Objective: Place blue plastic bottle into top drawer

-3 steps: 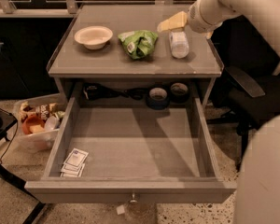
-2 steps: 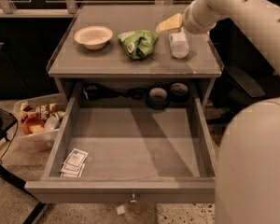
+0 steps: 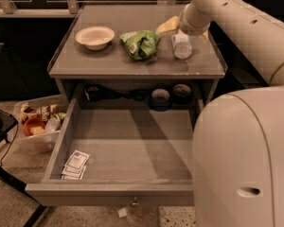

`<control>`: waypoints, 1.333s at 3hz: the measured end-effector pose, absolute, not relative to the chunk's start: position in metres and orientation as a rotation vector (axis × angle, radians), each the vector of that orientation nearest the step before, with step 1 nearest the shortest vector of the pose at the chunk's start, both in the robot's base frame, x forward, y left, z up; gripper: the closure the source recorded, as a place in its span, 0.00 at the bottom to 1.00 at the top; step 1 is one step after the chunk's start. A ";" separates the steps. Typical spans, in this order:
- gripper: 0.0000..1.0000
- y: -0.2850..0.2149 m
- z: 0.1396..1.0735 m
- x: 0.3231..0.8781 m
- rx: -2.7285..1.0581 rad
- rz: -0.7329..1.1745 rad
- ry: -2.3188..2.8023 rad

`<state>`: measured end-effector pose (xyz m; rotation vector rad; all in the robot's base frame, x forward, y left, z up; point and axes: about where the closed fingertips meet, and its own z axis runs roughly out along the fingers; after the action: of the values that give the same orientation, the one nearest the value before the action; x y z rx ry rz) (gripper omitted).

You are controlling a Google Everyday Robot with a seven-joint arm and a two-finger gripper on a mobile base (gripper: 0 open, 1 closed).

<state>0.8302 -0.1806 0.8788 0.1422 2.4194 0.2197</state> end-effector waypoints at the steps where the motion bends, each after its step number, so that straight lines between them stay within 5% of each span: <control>1: 0.00 -0.182 0.868 0.842 0.173 0.168 2.432; 4: 0.00 -0.172 0.842 0.865 0.166 0.088 2.491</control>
Offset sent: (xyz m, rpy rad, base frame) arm 0.0297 -0.0086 -0.0158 -0.0929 0.0272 -0.0941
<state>0.8647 -0.1718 0.8417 0.1657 2.4915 0.0879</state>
